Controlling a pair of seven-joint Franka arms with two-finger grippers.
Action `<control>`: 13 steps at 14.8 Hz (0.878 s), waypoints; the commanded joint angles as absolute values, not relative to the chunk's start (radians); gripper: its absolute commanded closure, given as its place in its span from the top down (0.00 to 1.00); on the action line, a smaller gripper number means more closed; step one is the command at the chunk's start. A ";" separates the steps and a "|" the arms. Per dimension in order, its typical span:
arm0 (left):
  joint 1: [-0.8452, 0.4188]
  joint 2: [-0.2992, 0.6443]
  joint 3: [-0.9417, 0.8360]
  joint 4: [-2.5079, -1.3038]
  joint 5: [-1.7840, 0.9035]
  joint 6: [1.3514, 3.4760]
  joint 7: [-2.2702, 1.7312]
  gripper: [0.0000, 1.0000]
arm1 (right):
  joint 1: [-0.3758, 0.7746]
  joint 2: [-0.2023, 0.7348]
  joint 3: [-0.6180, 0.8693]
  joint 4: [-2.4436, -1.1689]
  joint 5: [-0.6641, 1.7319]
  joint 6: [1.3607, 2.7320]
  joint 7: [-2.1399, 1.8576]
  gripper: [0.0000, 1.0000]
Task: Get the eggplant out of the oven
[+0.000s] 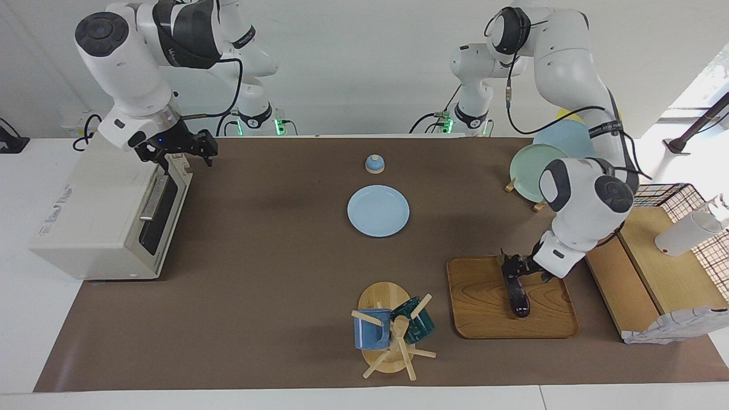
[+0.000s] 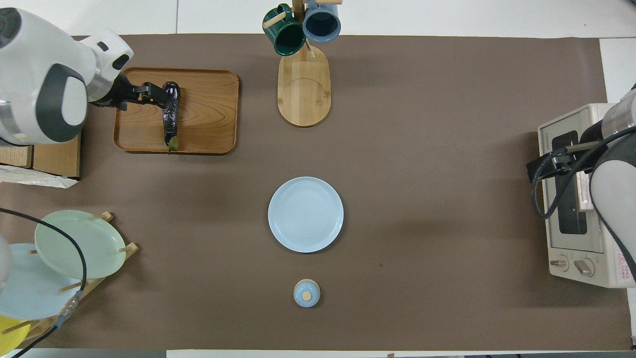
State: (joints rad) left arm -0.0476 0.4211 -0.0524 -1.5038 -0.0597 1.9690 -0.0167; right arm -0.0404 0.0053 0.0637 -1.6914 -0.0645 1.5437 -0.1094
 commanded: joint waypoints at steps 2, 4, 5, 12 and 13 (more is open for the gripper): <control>-0.017 0.195 -0.051 -1.554 -0.055 1.774 -0.025 1.00 | -0.009 0.006 0.023 -1.669 -0.048 1.502 -0.097 1.00; 0.003 0.114 -0.051 -1.555 -0.054 1.706 -0.025 1.00 | -0.008 0.005 0.020 -1.669 -0.048 1.509 -0.101 1.00; 0.003 0.082 -0.049 -1.555 -0.051 1.663 -0.029 1.00 | -0.008 0.003 0.014 -1.669 -0.048 1.511 -0.104 1.00; -0.008 -0.093 -0.049 -1.704 -0.046 1.538 -0.048 1.00 | -0.009 -0.002 0.017 -1.669 -0.048 1.513 -0.097 1.00; -0.011 -0.097 -0.049 -1.716 -0.046 1.542 -0.049 1.00 | -0.009 -0.003 0.017 -1.669 -0.048 1.513 -0.097 1.00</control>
State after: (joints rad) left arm -0.0039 -0.0544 -0.0482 -1.6383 -0.0594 1.5187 -0.0344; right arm -0.0139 0.0047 0.0231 -1.6751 -0.0645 1.5258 -0.1055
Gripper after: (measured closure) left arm 0.000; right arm 0.000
